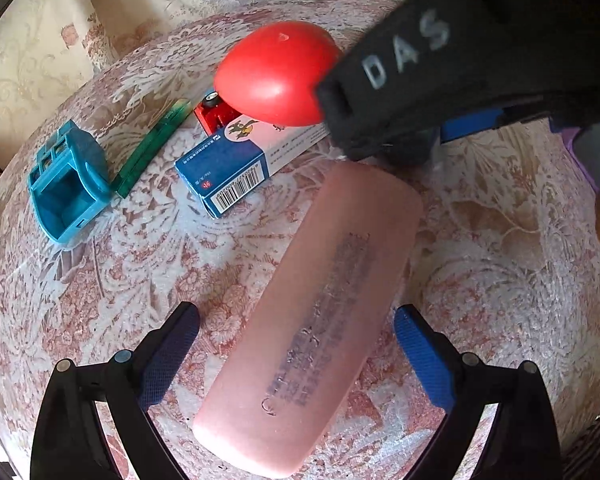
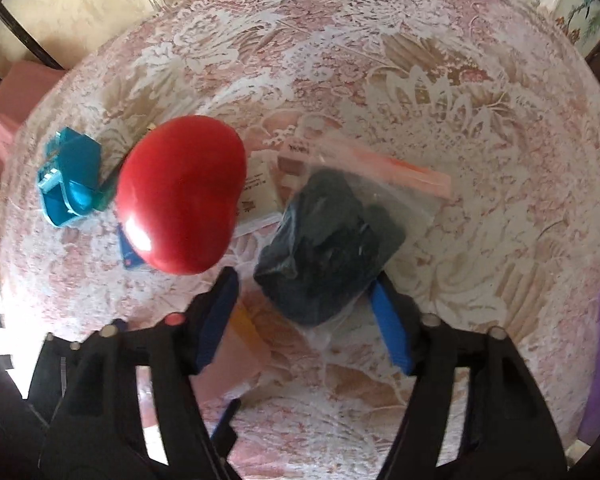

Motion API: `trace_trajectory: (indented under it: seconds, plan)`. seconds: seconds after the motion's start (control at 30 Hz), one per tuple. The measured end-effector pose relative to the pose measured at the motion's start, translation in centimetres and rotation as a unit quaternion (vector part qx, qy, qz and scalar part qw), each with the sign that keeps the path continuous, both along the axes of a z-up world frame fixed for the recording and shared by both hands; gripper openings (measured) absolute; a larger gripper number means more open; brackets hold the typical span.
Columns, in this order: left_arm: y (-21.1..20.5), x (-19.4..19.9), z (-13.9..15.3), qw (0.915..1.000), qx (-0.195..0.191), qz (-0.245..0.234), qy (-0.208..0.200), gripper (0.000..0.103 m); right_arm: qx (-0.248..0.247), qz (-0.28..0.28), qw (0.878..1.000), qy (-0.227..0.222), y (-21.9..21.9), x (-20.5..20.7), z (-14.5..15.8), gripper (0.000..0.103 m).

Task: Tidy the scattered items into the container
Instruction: 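Grasp the pink pencil case with the left tool while the right tool grasps the glove bag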

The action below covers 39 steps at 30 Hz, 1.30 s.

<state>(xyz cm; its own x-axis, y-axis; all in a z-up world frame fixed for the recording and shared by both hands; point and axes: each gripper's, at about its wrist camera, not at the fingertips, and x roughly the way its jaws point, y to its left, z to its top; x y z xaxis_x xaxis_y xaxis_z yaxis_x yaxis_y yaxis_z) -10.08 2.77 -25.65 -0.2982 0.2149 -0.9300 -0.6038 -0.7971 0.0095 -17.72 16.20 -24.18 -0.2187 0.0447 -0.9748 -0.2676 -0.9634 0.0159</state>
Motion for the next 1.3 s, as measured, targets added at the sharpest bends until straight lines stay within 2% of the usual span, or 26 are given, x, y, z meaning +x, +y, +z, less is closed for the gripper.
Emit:
trace_trajectory:
  seconds: [0.07, 0.2, 0.47, 0.67, 0.77, 0.87, 1.3]
  plan:
    - [-0.1, 0.0, 0.3, 1.0, 0.002, -0.002, 0.002, 0.095, 0.011, 0.012, 1.0, 0.0, -0.1, 0.1, 0.1, 0.052]
    - [-0.6, 0.0, 0.9, 1.0, 0.006, -0.004, 0.006, 0.088, -0.01, 0.018, 1.0, 0.009, 0.8, 0.6, 0.3, 0.046]
    - [-0.5, -0.4, 2.5, 0.9998, 0.006, -0.018, 0.005, 0.052, -0.03, 0.029, 0.999, 0.02, 1.8, 1.8, 0.7, 0.043]
    - [0.1, -0.3, 3.2, 0.9995, 0.002, -0.03, 0.001, 0.05, -0.051, 0.021, 0.998, 0.023, 2.7, 2.8, 0.4, 0.042]
    - [2.0, 0.5, 2.0, 0.9992, 0.0, -0.04, -0.002, 0.049, -0.062, 0.019, 0.998, 0.023, 3.1, 3.7, 0.3, 0.042]
    - [2.4, 1.4, 1.9, 0.9989, -0.002, -0.046, -0.005, 0.049, -0.073, 0.015, 0.997, 0.021, 3.5, 4.4, 0.3, 0.041]
    - [3.0, 4.7, 2.8, 0.9985, 0.005, -0.037, -0.039, 0.049, -0.09, 0.016, 0.996, 0.016, 5.0, 9.5, 1.5, 0.04]
